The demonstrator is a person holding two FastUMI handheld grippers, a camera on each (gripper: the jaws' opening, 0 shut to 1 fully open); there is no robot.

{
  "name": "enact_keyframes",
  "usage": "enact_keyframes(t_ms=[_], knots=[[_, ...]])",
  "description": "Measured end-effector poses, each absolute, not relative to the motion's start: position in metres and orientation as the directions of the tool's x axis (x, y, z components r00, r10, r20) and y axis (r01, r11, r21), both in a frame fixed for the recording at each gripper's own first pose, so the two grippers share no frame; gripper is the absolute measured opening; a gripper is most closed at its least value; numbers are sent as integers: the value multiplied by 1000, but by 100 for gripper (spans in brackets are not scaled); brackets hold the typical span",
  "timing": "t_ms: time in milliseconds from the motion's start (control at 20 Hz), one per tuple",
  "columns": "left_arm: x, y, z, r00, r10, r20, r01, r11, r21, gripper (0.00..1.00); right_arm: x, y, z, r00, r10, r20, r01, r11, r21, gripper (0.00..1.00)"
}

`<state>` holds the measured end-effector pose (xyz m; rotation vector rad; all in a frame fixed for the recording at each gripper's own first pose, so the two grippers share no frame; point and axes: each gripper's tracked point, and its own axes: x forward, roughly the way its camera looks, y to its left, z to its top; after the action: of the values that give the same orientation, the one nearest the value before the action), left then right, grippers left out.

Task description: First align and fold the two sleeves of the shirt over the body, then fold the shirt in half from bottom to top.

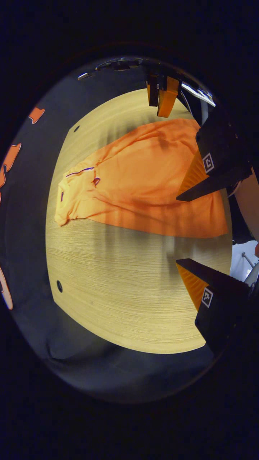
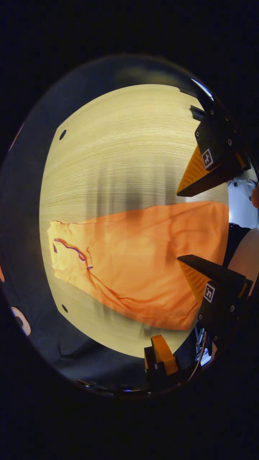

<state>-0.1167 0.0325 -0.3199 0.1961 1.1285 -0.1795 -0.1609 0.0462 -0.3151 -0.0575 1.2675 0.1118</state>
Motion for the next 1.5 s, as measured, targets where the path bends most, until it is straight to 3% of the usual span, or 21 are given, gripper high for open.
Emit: enact_keyframes(t_ms=[350, 700, 1100, 1150, 1200, 1250, 1300, 1400, 1500], knots=[[-171, 34, -362, 314, -19, -949, 239, 969, 59, 99, -218, 46, -350, 175, 12, -985, -114, 993, -8, 99], [-192, 30, -388, 244, 35, -969, 236, 967, 95, 99, -238, 41, -375, 139, -42, -989, -141, 988, -62, 99], [-188, 24, -388, 297, 27, -954, 239, 966, 102, 99, -240, 40, -376, 162, -56, -985, -165, 983, -83, 99], [-186, 23, -391, 306, 22, -952, 234, 967, 97, 92, -241, 38, -376, 165, -55, -985, -170, 982, -83, 96], [-187, 19, -389, 312, 10, -950, 231, 969, 86, 84, -241, 37, -376, 170, -54, -984, -163, 983, -82, 72], [-188, 14, -388, 308, -18, -951, 230, 972, 56, 63, -243, 37, -376, 170, -43, -984, -168, 983, -72, 47], [-190, 7, -389, 299, -64, -952, 216, 976, 2, 49, -244, 42, -376, 172, -6, -985, -160, 987, -34, 22], [-190, 6, -393, 289, -98, -952, 203, 978, -39, 7, -246, 50, -375, 163, 58, -985, -149, 988, 33, 6], [-188, 6, -390, 281, -115, -953, 217, 975, -54, 1, -247, 48, -377, 170, 67, -983, -162, 986, 39, 0]])
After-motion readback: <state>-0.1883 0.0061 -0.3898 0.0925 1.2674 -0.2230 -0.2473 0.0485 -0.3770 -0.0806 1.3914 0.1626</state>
